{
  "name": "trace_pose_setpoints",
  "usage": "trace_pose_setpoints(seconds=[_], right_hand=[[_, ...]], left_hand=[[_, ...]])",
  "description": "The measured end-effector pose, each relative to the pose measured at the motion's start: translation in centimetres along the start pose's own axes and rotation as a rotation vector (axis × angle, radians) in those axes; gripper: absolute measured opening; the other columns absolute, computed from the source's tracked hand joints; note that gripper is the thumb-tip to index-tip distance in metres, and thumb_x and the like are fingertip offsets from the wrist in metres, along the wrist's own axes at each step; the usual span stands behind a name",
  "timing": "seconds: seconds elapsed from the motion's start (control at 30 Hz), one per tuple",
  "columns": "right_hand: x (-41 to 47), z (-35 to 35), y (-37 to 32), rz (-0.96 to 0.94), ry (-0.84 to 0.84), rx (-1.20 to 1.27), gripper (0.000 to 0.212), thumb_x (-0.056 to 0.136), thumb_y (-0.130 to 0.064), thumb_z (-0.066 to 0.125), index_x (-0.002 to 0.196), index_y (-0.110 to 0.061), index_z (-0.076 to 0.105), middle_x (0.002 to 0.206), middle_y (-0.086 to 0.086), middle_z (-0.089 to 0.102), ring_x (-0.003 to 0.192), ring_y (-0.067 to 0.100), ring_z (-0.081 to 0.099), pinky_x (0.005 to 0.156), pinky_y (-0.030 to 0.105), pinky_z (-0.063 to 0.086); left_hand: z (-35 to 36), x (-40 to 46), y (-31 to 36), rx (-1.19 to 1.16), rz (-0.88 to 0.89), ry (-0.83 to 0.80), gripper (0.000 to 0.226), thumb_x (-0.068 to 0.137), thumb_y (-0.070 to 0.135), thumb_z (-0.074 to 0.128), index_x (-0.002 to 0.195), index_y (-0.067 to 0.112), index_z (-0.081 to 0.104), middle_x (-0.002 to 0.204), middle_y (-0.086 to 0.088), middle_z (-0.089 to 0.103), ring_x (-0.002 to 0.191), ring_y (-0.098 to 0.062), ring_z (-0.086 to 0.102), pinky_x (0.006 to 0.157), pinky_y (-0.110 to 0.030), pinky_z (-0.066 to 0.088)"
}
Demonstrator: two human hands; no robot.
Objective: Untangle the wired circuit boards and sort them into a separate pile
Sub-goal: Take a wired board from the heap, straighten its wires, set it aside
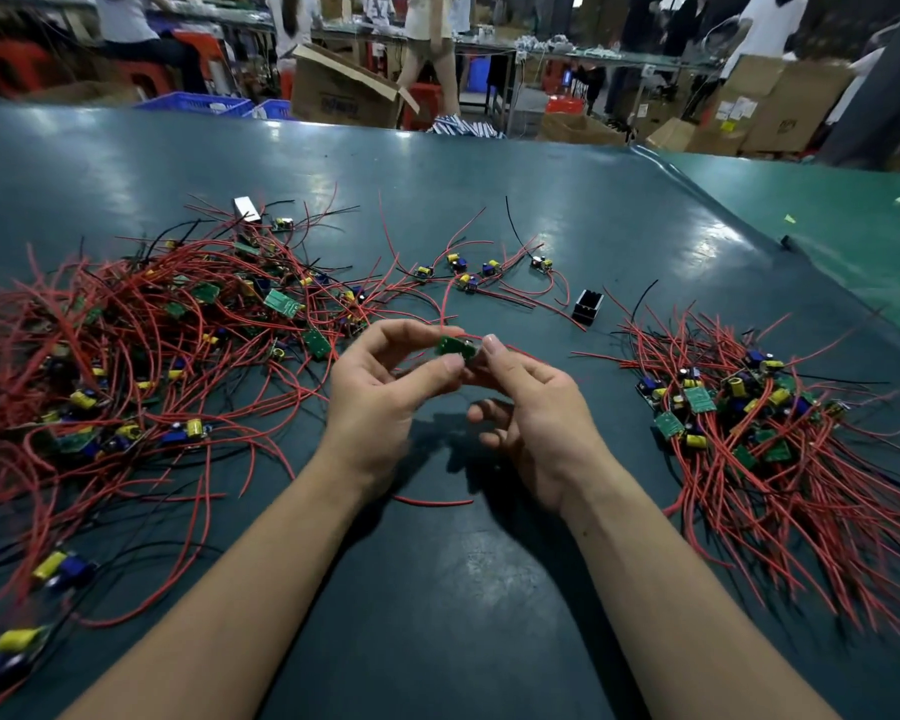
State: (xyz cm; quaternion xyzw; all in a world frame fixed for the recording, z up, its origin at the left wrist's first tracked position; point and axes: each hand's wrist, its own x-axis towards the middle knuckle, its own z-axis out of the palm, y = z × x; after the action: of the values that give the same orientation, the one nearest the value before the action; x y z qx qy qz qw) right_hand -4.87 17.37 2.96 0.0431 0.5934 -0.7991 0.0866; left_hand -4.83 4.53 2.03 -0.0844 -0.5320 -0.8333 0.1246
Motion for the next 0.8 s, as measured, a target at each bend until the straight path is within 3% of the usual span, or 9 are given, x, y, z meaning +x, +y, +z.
trace_pose_setpoints(seconds=[0.13, 0.3, 0.4, 0.5, 0.6, 0.67, 0.8], right_hand=[[0.0, -0.3, -0.1, -0.110, 0.122, 0.004, 0.011, 0.091, -0.025, 0.068, 0.088, -0.015, 0.073, 0.082, -0.005, 0.073, 0.046, 0.007, 0.052, 0.039, 0.017, 0.035], [-0.1, -0.4, -0.3, -0.176, 0.127, 0.006, 0.006, 0.089, -0.015, 0.069, 0.088, -0.012, 0.074, 0.077, -0.002, 0.072, 0.048, 0.009, 0.058, 0.038, 0.018, 0.040], [-0.1, -0.5, 0.0, -0.282, 0.158, -0.176, 0.005, 0.087, -0.012, 0.072, 0.083, -0.014, 0.075, 0.067, -0.005, 0.068, 0.050, 0.006, 0.055, 0.041, 0.017, 0.040], [0.0, -0.5, 0.3, -0.372, 0.184, -0.327, 0.008, 0.086, -0.013, 0.073, 0.081, -0.018, 0.076, 0.063, -0.009, 0.068, 0.051, 0.005, 0.055, 0.045, 0.014, 0.041], [-0.1, -0.5, 0.4, -0.367, 0.194, -0.359, 0.007, 0.086, -0.014, 0.074, 0.080, -0.018, 0.075, 0.069, 0.001, 0.071, 0.057, 0.013, 0.061, 0.044, 0.022, 0.043], [0.0, -0.5, 0.4, -0.331, 0.193, -0.274, 0.009, 0.087, -0.011, 0.071, 0.080, -0.016, 0.072, 0.074, 0.003, 0.072, 0.059, 0.016, 0.064, 0.041, 0.024, 0.045], [0.2, -0.3, 0.1, -0.251, 0.211, -0.012, 0.012, 0.093, -0.003, 0.063, 0.083, -0.009, 0.065, 0.073, 0.000, 0.070, 0.060, 0.015, 0.069, 0.048, 0.022, 0.052]], left_hand=[[-0.1, 0.2, -0.4, 0.130, -0.099, 0.019, 0.034, 0.077, -0.021, 0.062, 0.087, 0.011, 0.059, 0.087, 0.000, 0.074, 0.080, -0.012, 0.069, 0.067, -0.020, 0.053], [-0.4, 0.3, -0.4, 0.086, -0.244, -0.021, 0.023, 0.083, -0.004, 0.065, 0.099, 0.013, 0.068, 0.089, -0.002, 0.071, 0.077, -0.017, 0.066, 0.068, -0.025, 0.053], [-0.5, 0.1, -0.3, 0.196, -0.191, -0.104, 0.021, 0.084, -0.002, 0.067, 0.090, 0.017, 0.075, 0.088, -0.004, 0.075, 0.081, -0.017, 0.067, 0.071, -0.025, 0.054], [-0.4, -0.1, -0.5, 0.360, -0.102, -0.064, 0.020, 0.084, -0.004, 0.069, 0.088, 0.015, 0.074, 0.083, -0.003, 0.076, 0.077, -0.015, 0.070, 0.069, -0.024, 0.056], [-0.2, -0.2, -0.6, 0.428, -0.078, -0.034, 0.013, 0.085, -0.002, 0.069, 0.089, 0.011, 0.071, 0.084, -0.004, 0.075, 0.075, -0.014, 0.070, 0.069, -0.029, 0.059], [-0.1, 0.0, -0.6, 0.318, -0.104, 0.031, 0.013, 0.089, -0.002, 0.064, 0.088, 0.011, 0.066, 0.090, -0.005, 0.072, 0.076, -0.013, 0.069, 0.064, -0.027, 0.058], [-0.3, 0.9, 0.1, -0.155, -0.286, 0.147, 0.020, 0.094, -0.005, 0.050, 0.083, 0.013, 0.051, 0.090, -0.011, 0.071, 0.073, -0.024, 0.070, 0.067, -0.029, 0.059]])
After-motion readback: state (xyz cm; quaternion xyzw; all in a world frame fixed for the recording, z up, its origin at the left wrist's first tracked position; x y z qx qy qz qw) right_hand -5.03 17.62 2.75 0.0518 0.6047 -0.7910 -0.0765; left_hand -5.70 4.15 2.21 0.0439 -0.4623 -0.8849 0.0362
